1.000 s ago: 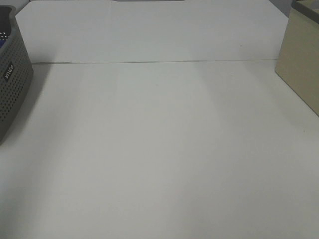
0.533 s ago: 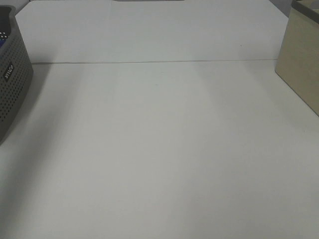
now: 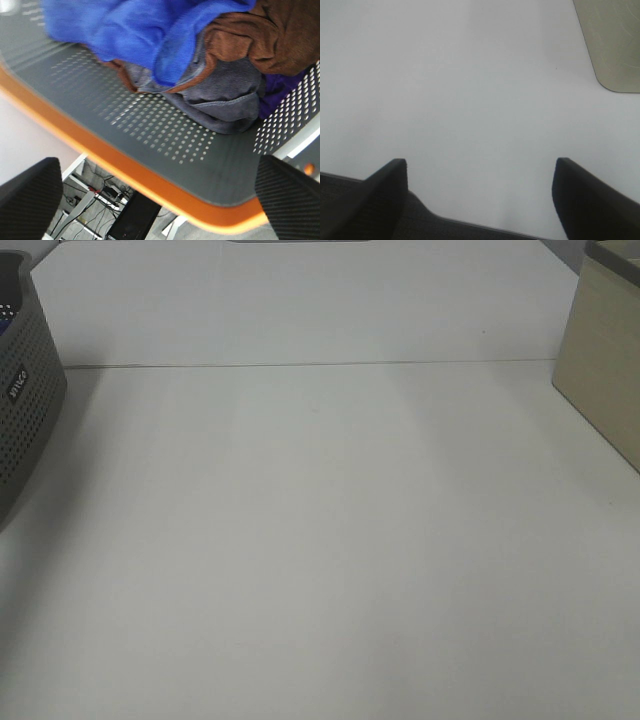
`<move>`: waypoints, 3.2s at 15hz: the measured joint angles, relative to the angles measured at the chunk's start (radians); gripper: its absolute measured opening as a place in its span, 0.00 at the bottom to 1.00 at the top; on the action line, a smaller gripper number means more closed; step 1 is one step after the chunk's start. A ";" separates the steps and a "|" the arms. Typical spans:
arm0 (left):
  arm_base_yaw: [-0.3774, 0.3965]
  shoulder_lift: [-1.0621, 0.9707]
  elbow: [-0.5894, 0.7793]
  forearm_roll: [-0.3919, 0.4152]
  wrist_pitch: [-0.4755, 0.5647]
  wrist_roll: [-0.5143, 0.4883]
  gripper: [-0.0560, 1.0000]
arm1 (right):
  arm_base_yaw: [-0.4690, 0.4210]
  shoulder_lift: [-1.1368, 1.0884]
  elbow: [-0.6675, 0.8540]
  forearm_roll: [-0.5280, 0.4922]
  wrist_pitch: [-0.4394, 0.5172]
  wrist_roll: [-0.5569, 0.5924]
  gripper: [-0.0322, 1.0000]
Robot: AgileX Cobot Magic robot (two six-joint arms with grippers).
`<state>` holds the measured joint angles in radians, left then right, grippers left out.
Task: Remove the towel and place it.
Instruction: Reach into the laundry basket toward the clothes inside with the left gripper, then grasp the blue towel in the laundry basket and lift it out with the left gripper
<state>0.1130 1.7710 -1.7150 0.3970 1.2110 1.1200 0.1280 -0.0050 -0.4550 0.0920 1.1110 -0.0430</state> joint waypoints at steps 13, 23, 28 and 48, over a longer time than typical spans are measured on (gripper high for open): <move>0.024 0.376 -0.003 0.109 -0.226 0.055 0.99 | 0.000 0.000 0.000 0.000 0.000 0.000 0.78; 0.081 0.388 -0.004 0.009 -0.225 0.127 0.77 | 0.000 0.000 0.000 0.000 0.000 0.000 0.78; 0.081 0.388 -0.004 0.035 -0.226 0.076 0.05 | 0.000 0.000 0.000 0.000 0.000 0.000 0.78; -0.009 -0.255 -0.005 0.014 -0.336 -0.100 0.05 | 0.000 0.000 0.000 0.000 0.000 0.000 0.78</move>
<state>0.1040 1.5160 -1.7200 0.4110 0.8750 1.0200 0.1280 -0.0050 -0.4550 0.0920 1.1110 -0.0430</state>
